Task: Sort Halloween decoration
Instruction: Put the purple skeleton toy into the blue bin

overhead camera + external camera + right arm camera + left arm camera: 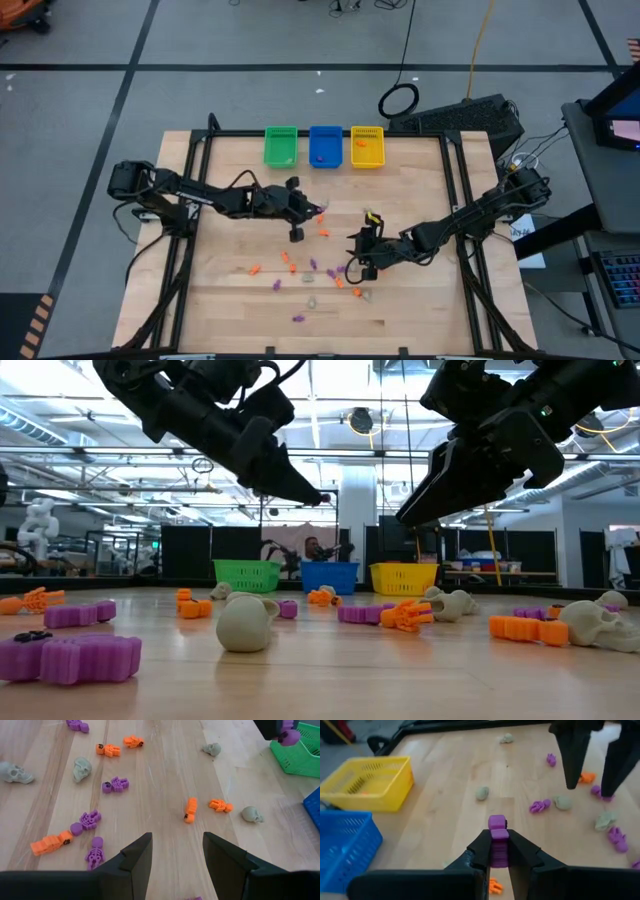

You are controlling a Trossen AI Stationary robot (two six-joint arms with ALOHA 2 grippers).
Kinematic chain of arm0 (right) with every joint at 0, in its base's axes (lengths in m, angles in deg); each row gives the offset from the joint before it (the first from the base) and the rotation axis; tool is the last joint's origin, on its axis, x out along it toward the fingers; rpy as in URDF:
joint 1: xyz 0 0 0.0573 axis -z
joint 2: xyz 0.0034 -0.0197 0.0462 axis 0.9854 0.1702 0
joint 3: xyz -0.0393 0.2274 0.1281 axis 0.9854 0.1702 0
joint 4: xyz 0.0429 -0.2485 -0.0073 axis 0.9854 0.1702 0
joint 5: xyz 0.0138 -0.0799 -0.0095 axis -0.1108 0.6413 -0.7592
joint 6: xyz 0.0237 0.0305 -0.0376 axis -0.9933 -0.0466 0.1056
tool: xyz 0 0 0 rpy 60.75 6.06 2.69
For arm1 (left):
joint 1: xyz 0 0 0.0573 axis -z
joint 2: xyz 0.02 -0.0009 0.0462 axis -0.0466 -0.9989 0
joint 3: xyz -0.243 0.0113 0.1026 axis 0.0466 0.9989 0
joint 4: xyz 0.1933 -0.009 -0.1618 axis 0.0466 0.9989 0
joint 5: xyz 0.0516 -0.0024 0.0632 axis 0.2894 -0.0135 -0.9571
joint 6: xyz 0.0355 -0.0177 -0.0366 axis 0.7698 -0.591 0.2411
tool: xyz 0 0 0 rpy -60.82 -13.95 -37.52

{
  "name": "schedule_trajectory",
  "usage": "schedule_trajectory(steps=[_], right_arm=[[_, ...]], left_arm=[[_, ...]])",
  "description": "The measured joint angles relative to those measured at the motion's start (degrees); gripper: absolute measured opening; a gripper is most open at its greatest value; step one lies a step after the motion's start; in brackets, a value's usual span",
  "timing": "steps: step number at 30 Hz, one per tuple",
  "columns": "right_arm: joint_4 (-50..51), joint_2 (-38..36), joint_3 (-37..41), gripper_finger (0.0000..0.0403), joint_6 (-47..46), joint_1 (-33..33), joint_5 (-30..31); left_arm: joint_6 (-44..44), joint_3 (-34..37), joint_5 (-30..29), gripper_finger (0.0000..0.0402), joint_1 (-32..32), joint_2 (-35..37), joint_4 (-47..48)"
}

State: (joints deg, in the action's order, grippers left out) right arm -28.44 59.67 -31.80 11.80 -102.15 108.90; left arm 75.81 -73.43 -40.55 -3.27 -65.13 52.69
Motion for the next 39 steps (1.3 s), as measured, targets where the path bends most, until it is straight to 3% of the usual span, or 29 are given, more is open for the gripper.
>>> schedule_trajectory(steps=[10, 16, 24, 35, 39], right_arm=[[0.02, 0.0, 0.0, 0.0164, 0.02, -0.01, 0.02], [0.02, 0.0, 0.0, 0.0164, 0.02, 0.0, 0.02], [0.01, 0.0, 0.0, 0.0164, 0.02, 0.0, 0.02], [0.0, 0.0, 0.0, 0.0164, 0.02, -0.02, 0.04], [0.01, 0.0, 0.0, 0.0164, 0.02, 0.0, 0.02]], left_arm=[[25.8, 0.0, 0.01, 0.0043, 0.0, 0.0, -0.11], [35.56, 0.0, -3.08, 0.0043, -0.03, 0.0, -0.15], [35.84, 0.0, -11.01, 0.0043, -0.13, 0.0, -0.15], [34.9, 0.0, -11.3, 0.0043, -0.11, 0.0, -0.15], [28.57, 0.0, -11.26, 0.0043, -0.11, 0.0, -0.15]])
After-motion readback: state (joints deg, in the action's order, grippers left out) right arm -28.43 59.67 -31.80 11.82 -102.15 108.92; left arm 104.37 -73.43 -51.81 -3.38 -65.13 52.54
